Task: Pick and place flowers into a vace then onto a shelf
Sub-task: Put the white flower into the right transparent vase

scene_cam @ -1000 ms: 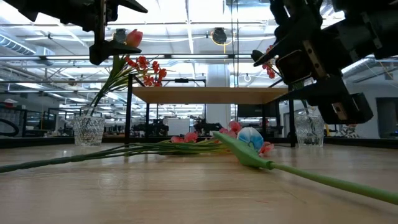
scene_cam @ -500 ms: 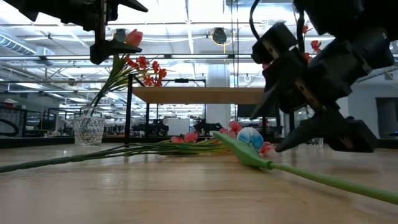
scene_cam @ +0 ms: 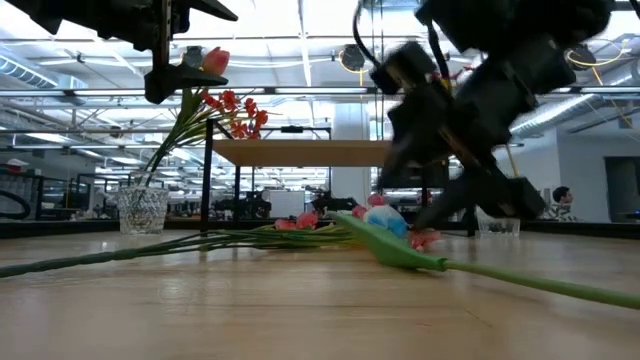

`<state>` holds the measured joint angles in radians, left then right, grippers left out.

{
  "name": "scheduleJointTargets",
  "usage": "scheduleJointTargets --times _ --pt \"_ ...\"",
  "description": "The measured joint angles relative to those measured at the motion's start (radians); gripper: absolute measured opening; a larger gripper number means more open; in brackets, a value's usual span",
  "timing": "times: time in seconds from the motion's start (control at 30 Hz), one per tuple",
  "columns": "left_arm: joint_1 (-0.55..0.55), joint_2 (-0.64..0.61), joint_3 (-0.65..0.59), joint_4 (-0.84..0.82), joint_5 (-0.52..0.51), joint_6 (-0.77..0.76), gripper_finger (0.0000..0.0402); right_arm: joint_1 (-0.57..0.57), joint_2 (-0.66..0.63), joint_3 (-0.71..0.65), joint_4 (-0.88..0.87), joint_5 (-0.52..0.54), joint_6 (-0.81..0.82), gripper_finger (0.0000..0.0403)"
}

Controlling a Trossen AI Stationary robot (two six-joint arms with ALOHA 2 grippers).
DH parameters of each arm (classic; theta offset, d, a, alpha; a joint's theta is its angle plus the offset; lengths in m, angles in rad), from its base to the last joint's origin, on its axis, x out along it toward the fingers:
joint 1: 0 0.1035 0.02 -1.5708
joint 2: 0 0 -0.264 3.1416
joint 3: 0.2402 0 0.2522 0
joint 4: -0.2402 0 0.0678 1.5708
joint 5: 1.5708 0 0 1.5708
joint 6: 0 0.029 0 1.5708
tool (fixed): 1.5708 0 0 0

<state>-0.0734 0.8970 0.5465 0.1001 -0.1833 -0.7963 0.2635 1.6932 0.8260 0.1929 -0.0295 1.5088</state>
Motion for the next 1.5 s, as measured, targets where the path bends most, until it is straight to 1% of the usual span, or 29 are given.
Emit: scheduleJointTargets --times 0.1,0.2,0.4,0.5,0.57,0.67,0.83,0.87,1.0,1.1,1.23,1.3,1.5 --pt "0.000 0.000 0.000 0.000 0.000 0.000 0.0386 0.007 0.007 0.063 -0.114 0.013 -0.052 0.0208" --pt "0.000 0.000 0.000 0.000 0.000 0.006 0.0386 0.001 0.048 0.109 -0.183 0.022 -0.103 0.0208" --pt "0.000 0.000 0.000 -0.003 -0.001 0.005 0.0386 0.004 0.154 0.182 -0.192 -0.024 -0.139 0.0207" --pt "0.000 0.000 0.000 -0.003 -0.001 0.003 0.0386 0.012 0.181 0.209 -0.219 -0.021 -0.147 0.0195" --pt "0.000 0.000 0.000 -0.002 -0.001 -0.002 0.0386 0.013 0.184 0.215 -0.240 -0.013 -0.164 0.0176" --pt "0.000 0.000 0.000 -0.001 -0.001 -0.003 0.0386 0.009 0.178 0.214 -0.283 -0.014 -0.195 0.0130" --pt "0.001 0.000 0.000 -0.001 -0.002 -0.003 0.0386 -0.007 0.169 0.211 -0.306 -0.029 -0.265 0.0022" --pt "0.001 0.000 0.000 -0.001 -0.002 -0.002 0.0386 -0.008 0.169 0.211 -0.302 -0.028 -0.279 0.0013" --pt "0.001 0.000 0.000 -0.001 -0.002 -0.002 0.0386 -0.026 0.159 0.210 -0.302 -0.035 -0.285 0.0008" --pt "0.001 0.000 0.000 -0.001 -0.002 -0.002 0.0386 -0.026 0.117 0.207 -0.316 0.014 -0.294 0.0004" --pt "0.001 0.000 0.000 -0.002 -0.002 -0.002 0.0386 -0.026 0.019 0.208 -0.376 0.121 -0.318 0.0003" --pt "0.001 0.000 0.000 -0.001 -0.002 -0.002 0.0386 -0.026 -0.043 0.208 -0.429 0.197 -0.329 0.0002" --pt "0.001 0.000 0.000 -0.001 -0.002 0.016 0.0386 -0.026 -0.253 0.209 -0.638 0.479 -0.359 0.0001"
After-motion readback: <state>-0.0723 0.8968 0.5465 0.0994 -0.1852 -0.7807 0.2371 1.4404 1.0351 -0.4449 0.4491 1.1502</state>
